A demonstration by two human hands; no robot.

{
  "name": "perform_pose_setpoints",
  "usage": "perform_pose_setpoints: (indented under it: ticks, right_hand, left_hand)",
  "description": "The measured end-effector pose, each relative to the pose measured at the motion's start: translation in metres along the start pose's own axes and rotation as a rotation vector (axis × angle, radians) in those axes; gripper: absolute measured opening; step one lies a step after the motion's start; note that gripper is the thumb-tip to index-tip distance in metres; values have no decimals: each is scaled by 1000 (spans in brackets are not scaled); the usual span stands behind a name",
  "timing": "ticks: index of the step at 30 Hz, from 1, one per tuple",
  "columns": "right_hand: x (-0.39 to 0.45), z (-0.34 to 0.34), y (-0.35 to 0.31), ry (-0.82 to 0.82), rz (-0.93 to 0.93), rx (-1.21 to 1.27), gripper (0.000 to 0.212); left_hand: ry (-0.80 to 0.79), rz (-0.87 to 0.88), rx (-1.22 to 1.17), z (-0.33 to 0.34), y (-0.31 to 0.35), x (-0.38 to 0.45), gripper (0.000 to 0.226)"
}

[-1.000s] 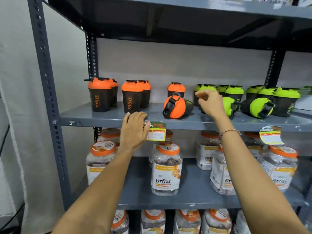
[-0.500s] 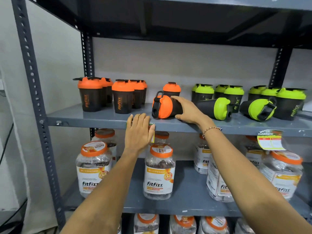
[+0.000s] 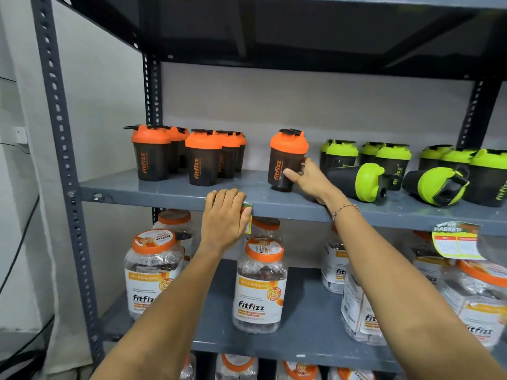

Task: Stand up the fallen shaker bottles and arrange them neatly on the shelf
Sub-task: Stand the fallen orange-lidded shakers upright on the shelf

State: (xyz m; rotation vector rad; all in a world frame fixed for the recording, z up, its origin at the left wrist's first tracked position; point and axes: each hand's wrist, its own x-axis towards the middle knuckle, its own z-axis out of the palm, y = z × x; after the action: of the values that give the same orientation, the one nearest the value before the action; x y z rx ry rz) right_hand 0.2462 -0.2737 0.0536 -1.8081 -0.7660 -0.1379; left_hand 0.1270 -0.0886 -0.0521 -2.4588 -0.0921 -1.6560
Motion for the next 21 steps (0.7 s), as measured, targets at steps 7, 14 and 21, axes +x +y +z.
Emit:
perform_pose_setpoints:
  ticks: [7, 14, 21]
  right_hand:
    - [11, 8, 4, -98, 130, 127, 54]
    - [17, 11, 5, -186, 163, 179, 55]
    - [13, 12, 3, -184, 176, 151, 54]
  left_hand:
    - [-3, -21, -12, 1, -6, -4, 46]
    - [54, 0, -15, 3, -6, -3, 33]
    - [41, 9, -7, 2, -6, -3, 35]
